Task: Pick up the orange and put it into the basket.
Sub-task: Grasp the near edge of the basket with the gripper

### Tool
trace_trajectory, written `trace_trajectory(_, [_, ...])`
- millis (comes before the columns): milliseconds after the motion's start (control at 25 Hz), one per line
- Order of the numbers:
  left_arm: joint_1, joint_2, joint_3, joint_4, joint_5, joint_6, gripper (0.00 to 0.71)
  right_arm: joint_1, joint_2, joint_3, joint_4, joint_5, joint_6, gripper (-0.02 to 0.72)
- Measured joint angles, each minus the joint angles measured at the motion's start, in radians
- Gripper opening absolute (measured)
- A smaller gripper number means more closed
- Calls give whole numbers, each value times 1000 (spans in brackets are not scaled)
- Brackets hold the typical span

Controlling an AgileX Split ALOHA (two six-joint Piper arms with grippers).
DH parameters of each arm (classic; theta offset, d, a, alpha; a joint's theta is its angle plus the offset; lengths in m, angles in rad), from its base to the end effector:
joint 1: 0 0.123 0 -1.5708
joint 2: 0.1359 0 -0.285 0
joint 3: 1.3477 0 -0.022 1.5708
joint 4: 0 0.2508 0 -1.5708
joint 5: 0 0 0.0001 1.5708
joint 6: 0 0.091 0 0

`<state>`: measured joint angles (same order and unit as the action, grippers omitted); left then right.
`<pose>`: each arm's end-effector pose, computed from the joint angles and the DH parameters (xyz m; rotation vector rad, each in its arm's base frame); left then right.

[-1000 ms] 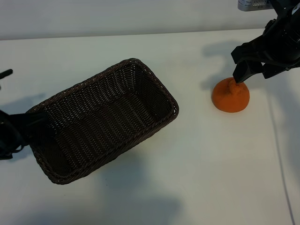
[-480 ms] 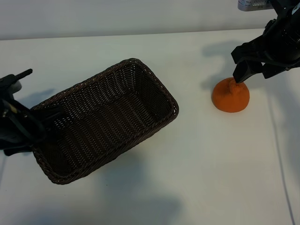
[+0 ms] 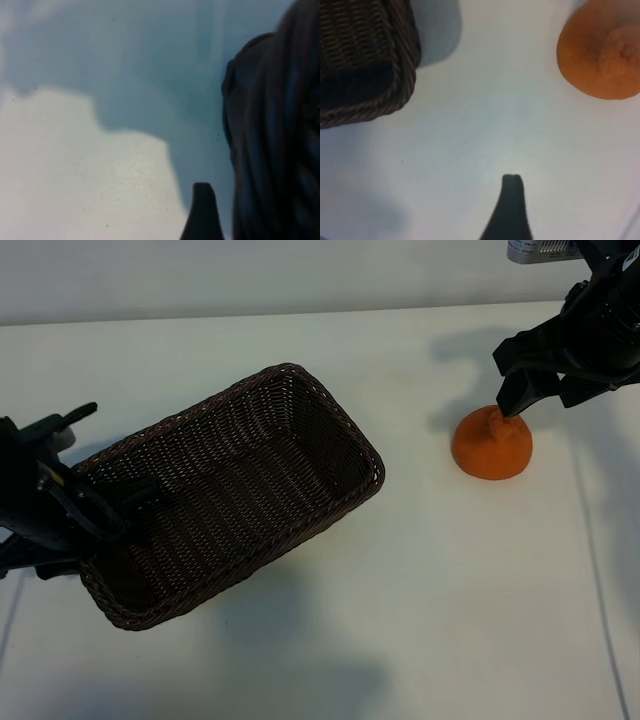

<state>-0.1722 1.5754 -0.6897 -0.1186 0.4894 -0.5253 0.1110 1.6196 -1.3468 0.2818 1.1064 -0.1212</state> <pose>0.2515 -0.0489 0.1537 -0.6448 2.8179 -0.2365 0.3239 0.0589 0.2941 -0.1997 2.8315 0.3828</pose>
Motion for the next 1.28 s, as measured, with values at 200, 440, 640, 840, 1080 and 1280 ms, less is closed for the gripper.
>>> trace_trajectory(200, [0,24,1,-9,-2,15,566,0,0,0,0,0,0,595])
trace_trajectory(440, [0,24,28,-11,-4,19,468,0,0,0,0,0,0,595])
trace_trajectory(640, [0,24,31,-26,-14,14,211,0,0,0,0,2,0,575])
trace_trajectory(840, [0,24,30,-48,-30,23,174,0,0,0,0,8,0,550])
trace_trajectory(1080, [1,12,30,-151,-33,148,152,0,0,0,0,10,0,546])
trace_trajectory(1280, [4,-41,31,-271,-15,339,145,0,0,0,0,13,0,541])
